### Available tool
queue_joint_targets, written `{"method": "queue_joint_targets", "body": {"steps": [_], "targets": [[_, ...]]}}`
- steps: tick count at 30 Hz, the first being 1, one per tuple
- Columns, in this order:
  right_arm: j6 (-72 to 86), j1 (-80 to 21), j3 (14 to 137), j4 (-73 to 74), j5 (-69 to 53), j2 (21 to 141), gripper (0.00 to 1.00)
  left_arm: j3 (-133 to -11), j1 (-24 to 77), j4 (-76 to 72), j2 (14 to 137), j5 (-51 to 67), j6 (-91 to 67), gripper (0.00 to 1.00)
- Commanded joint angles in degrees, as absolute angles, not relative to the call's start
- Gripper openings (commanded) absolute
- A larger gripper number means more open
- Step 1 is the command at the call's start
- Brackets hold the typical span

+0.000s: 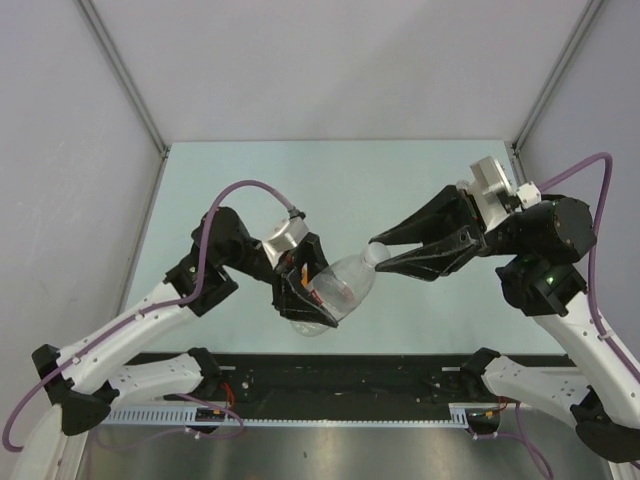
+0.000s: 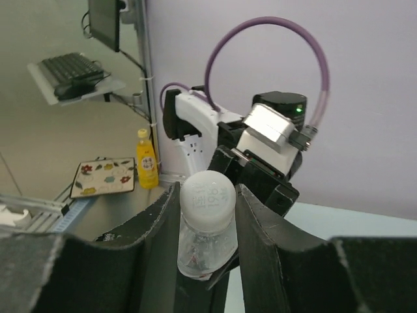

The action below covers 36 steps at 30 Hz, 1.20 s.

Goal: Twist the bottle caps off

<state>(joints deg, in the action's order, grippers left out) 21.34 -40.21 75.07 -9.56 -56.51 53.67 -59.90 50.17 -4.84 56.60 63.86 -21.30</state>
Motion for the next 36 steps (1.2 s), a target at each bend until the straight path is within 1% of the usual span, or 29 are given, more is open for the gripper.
{"method": "queue_joint_targets", "body": {"steps": [1,4,5,7,8,10,11,14,16,19,21,22,24,25,27,28,31,36], "targets": [[16.1,-41.4,73.4,-0.2,-68.1,56.5,0.0,-63.4,50.5,-27.0,57.9,72.7,-32.1,0.0],[13.0,-42.4,73.4,3.3,-70.1,56.7,0.0,-62.8,50.4,-34.8,59.4,73.9,-37.4,0.0],[12.4,-42.9,73.4,4.5,-70.5,56.9,0.0,-62.7,50.4,-40.0,59.8,73.9,-40.9,0.0],[10.7,-43.7,73.4,5.4,-71.3,56.9,0.0,-62.6,50.4,-45.5,61.4,74.5,-45.0,0.0],[10.3,-43.9,73.4,5.7,-71.8,56.9,0.0,-62.5,50.4,-52.4,62.0,74.5,-50.0,0.0],[9.2,-44.6,73.4,6.1,-72.8,57.0,0.0,-62.6,50.4,-59.3,64.2,74.8,-55.3,0.0],[9.0,-44.7,73.4,6.7,-72.9,57.0,0.0,-62.7,50.4,-65.7,64.9,74.6,-60.1,0.0],[7.6,-45.1,73.4,7.8,-73.4,56.7,0.0,-63.0,50.4,-73.6,67.2,74.7,-66.3,0.0],[7.0,-45.3,73.5,8.8,-73.6,56.6,0.0,-63.3,50.4,-74.6,68.0,75.1,-67.2,0.0],[6.5,-45.3,73.4,9.5,-73.1,56.3,0.0,-63.4,50.4,-72.1,67.8,75.4,-65.3,0.0],[6.4,-45.3,73.4,9.7,-72.6,56.2,0.0,-63.4,50.3,-66.0,67.1,75.6,-60.5,0.0],[6.4,-45.2,73.4,9.8,-72.2,56.2,0.0,-63.4,50.2,-58.8,66.5,75.2,-54.8,0.0],[6.6,-45.2,73.4,9.9,-71.5,56.1,0.0,-63.9,50.0,-50.1,64.3,74.1,-47.8,0.0],[6.7,-45.3,73.4,10.0,-71.4,56.0,0.0,-64.2,50.0,-41.2,63.5,73.3,-40.7,0.0],[7.1,-45.1,73.4,9.8,-70.8,55.9,0.0,-65.4,49.9,-33.9,61.4,71.3,-34.7,0.0],[7.4,-44.8,73.5,9.5,-70.3,55.7,0.0,-65.8,49.5,-27.7,61.0,70.4,-30.1,0.0],[9.0,-44.0,73.4,7.8,-70.9,55.5,0.0,-66.1,48.8,-24.1,60.0,69.8,-27.4,0.0],[12.4,-43.1,73.4,4.0,-73.1,53.9,0.0,-64.1,46.1,-24.3,59.2,69.5,-28.0,0.0]]}}
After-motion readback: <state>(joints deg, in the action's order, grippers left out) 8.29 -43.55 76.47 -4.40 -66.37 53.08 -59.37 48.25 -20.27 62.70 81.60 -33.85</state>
